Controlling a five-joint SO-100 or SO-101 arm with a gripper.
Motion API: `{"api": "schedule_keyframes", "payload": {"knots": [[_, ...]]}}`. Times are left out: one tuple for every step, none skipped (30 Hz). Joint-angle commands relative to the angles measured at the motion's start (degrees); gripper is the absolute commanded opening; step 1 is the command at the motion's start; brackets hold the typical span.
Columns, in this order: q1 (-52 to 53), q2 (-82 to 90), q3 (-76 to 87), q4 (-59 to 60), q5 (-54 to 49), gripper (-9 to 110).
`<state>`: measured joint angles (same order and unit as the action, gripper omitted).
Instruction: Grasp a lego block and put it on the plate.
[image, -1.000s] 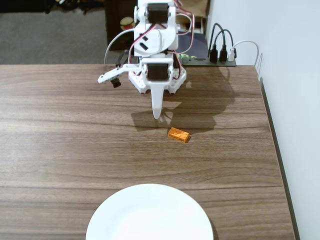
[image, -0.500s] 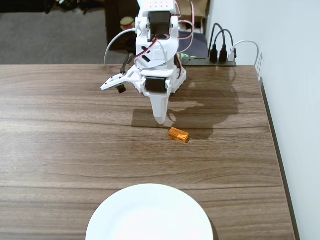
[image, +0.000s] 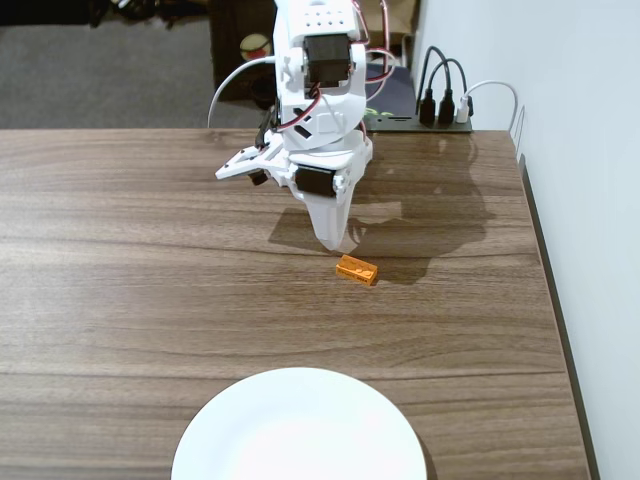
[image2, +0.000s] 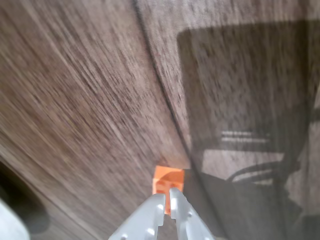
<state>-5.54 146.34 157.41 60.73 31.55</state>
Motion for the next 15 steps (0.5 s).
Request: {"api": "schedule_keyframes", "payload": {"knots": [[-1.1, -0.8, -2.7, -0.5, 1.6, 1], [-1.6, -1.0, -2.9, -0.5, 2.2, 1], [-2.0, -1.1, -3.1, -0.5, 2.9, 1], [-2.5, -1.1, -3.3, -0.5, 3.3, 1], [-2.9, -1.1, -3.4, -0.5, 3.9, 1], [-3.4, -1.2, -3.5, -0.6, 4.6, 1], [-3.9, -1.4, -3.6, -0.6, 5.3, 1], [-4.2, -1.4, -3.7, -0.6, 6.0, 1], [-4.6, -1.5, -3.8, -0.4, 6.7, 1], [-5.0, -1.5, -4.0, 0.0, 7.5, 1], [-5.3, -1.5, -4.4, 0.6, 8.1, 1], [-5.5, -1.5, -4.6, 0.9, 8.7, 1], [-5.6, -1.4, -4.6, 1.0, 9.4, 1], [-5.6, -1.4, -4.6, 1.0, 10.1, 1], [-5.7, -1.4, -4.5, 1.1, 10.6, 1]]}}
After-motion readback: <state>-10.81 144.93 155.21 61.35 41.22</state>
